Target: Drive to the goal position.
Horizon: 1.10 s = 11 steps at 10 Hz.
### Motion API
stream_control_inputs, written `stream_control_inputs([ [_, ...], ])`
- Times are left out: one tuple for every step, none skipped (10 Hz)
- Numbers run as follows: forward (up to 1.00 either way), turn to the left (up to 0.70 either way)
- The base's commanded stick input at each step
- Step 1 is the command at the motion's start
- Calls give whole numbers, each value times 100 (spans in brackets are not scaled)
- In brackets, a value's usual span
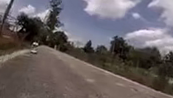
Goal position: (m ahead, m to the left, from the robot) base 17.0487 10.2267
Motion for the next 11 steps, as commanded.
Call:
stream_control_inputs([
  [45,0],
  [49,0],
  [50,0],
  [50,0],
  [50,0],
  [50,0],
  [50,0],
  [50,0],
  [50,48],
  [50,50],
  [50,50],
])
